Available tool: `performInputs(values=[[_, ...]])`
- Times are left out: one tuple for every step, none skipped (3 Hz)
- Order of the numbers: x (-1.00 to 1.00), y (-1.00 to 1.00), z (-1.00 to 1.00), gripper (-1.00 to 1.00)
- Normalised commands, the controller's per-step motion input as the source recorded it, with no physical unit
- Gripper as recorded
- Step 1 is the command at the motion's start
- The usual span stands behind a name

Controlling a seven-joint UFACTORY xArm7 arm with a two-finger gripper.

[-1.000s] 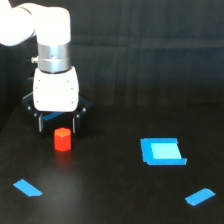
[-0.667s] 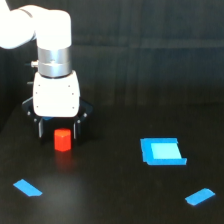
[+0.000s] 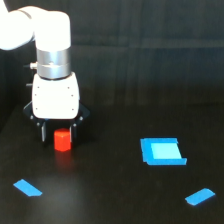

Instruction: Pick up the red object from the table

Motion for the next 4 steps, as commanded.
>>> performInputs(values=[[-0.04, 0.13, -0.15, -0.95], [-0.03, 0.04, -0.07, -0.97], [0.01, -0.08, 0.08, -0.99], [0.36, -0.06, 1.00, -1.00]])
